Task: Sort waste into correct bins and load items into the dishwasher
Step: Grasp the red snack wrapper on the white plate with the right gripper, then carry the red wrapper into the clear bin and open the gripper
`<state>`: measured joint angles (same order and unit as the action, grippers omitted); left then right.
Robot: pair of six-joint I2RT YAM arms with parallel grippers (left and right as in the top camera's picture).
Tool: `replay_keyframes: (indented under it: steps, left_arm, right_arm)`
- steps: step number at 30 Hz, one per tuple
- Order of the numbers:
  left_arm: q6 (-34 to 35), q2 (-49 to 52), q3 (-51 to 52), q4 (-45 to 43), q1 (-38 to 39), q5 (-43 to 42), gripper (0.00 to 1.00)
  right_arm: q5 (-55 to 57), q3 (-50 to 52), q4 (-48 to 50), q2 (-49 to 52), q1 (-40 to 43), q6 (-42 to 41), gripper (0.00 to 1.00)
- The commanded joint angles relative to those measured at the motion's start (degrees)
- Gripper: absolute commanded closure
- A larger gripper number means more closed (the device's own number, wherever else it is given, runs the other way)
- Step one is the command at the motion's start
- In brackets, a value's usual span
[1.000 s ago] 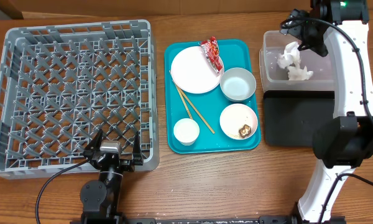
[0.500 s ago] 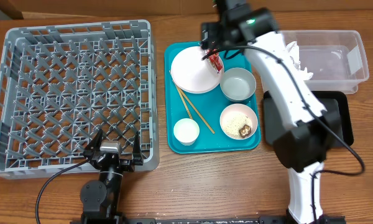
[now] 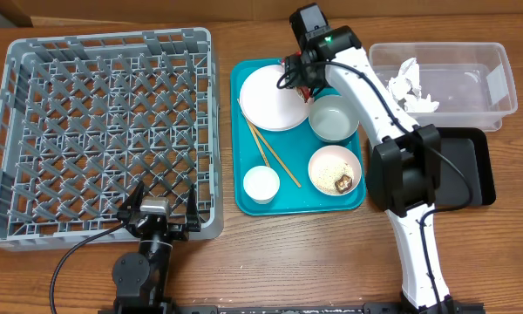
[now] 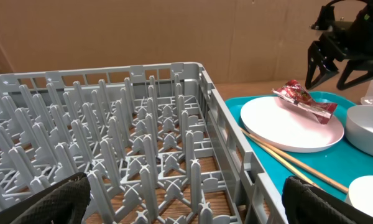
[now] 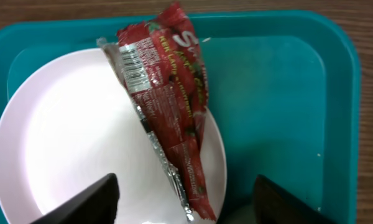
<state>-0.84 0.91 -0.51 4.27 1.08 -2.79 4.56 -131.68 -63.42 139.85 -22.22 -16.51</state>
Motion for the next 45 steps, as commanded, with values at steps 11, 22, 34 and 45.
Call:
replay_keyframes:
  steps: [11,22,34,45]
  left_arm:
    - [-0.5,-0.2,0.2,0.0,-0.3,0.0,0.00]
    - [-0.5,-0.2,0.2,0.0,-0.3,0.0,0.00]
    - [-0.5,-0.2,0.2,0.0,-0.3,0.0,0.00]
    - [-0.5,-0.2,0.2,0.0,-0.3,0.0,0.00]
  right_arm:
    - [-4.3,-0.7,0.0,5.9,-0.3,-1.5,0.45]
    - [-5.4,-1.7,-1.1,2.5,-0.2,-1.5,0.96]
    - [2.3,-5.6,-17.9,-15.6,10.8,-12.3,0.96]
    - [-1.3,1.8,-20.1,-11.2,24.3,-13.7,0.96]
